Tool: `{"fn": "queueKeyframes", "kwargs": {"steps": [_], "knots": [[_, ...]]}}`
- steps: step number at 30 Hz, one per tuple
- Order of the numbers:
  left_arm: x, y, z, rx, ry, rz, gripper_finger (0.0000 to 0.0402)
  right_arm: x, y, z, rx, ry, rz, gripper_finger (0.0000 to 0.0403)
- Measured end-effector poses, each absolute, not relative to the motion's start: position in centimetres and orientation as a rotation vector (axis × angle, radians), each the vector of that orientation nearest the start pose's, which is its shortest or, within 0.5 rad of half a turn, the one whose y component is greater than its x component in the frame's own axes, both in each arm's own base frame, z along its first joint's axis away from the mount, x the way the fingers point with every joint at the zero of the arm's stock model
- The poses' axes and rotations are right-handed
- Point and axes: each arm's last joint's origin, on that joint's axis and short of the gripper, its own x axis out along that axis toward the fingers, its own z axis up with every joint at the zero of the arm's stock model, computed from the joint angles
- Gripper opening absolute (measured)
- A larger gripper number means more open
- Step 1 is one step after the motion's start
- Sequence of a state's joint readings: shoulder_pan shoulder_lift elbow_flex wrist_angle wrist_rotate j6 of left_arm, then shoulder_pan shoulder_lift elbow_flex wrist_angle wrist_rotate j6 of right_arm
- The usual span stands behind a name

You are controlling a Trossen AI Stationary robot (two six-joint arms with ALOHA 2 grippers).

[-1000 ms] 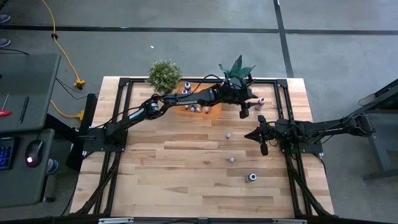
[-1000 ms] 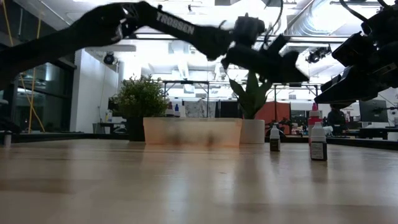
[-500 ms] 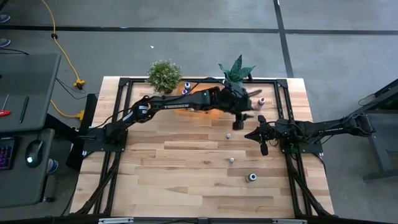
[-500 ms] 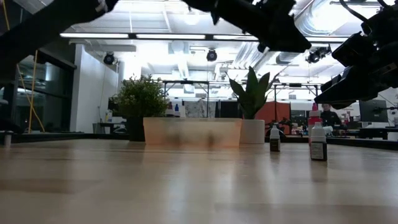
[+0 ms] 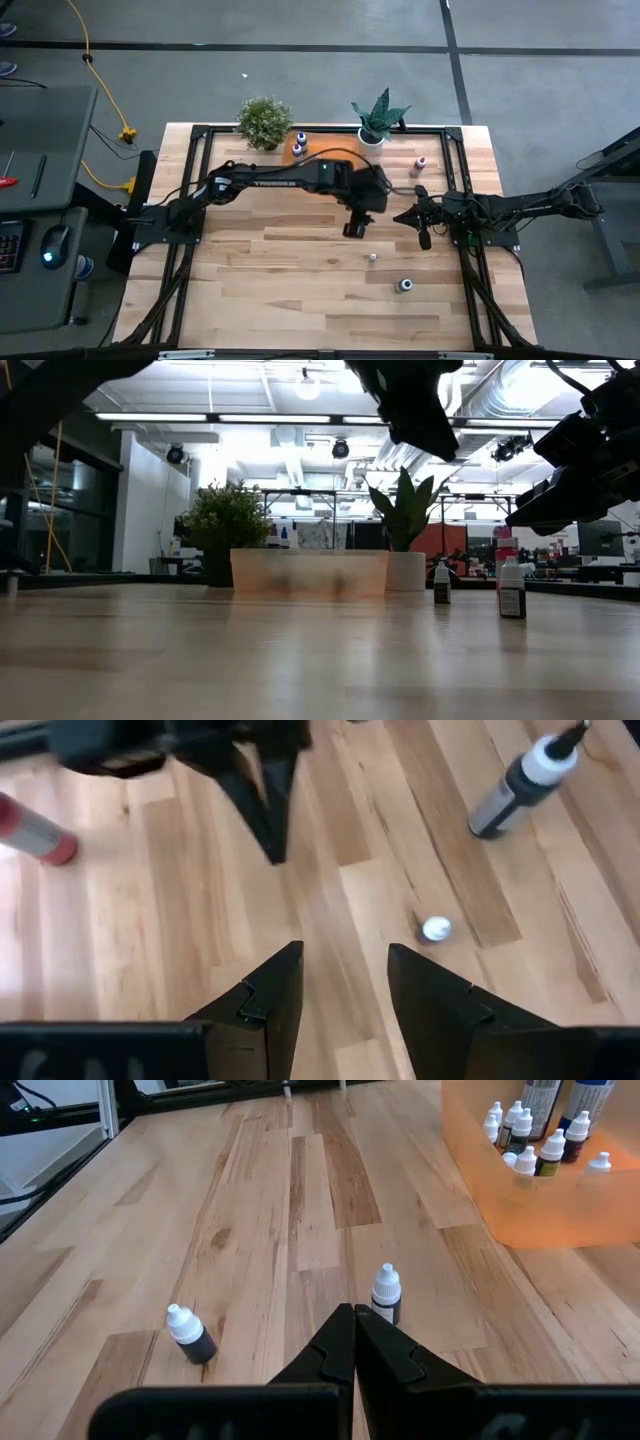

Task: Pick & Place food coloring
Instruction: Put the small black bottle into the bin

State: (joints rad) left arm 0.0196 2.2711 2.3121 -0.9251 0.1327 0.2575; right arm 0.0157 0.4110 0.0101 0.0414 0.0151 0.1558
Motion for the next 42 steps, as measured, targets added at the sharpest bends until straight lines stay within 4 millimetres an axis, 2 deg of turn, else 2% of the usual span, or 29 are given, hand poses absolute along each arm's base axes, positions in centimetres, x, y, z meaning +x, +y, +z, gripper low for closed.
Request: {"fn": "queueKeyframes", "kwargs": {"steps": [4,9,15,18,25,33,42], "knots": [[49.6,-0.1,29.6,0.232,0.852,-0.233,0.0143,11.8,0.1,13.5,0.149,0.359,-0.028,0.0],[50.1,-0.3,25.5,0.268,0.884,-0.241,0.0143,11.7,0.1,13.5,0.149,0.359,-0.028,0.0],[50.4,0.8,21.8,0.351,0.904,0.025,0.0143,11.7,0.1,13.4,0.149,0.359,-0.028,0.0],[50.3,1.3,21.5,0.347,0.905,0.016,0.0143,11.7,0.1,13.4,0.149,0.359,-0.027,0.0],[50.2,0.8,20.5,0.278,0.888,-0.174,0.0143,11.8,0.1,13.5,0.149,0.359,-0.027,0.0],[49.8,2.2,18.3,0.341,0.916,-0.074,0.0143,11.7,0.1,13.4,0.149,0.359,-0.028,0.0],[50.0,2.5,18.3,0.288,0.861,-0.161,0.0143,11.7,0.1,13.4,0.149,0.359,-0.028,0.0]]}}
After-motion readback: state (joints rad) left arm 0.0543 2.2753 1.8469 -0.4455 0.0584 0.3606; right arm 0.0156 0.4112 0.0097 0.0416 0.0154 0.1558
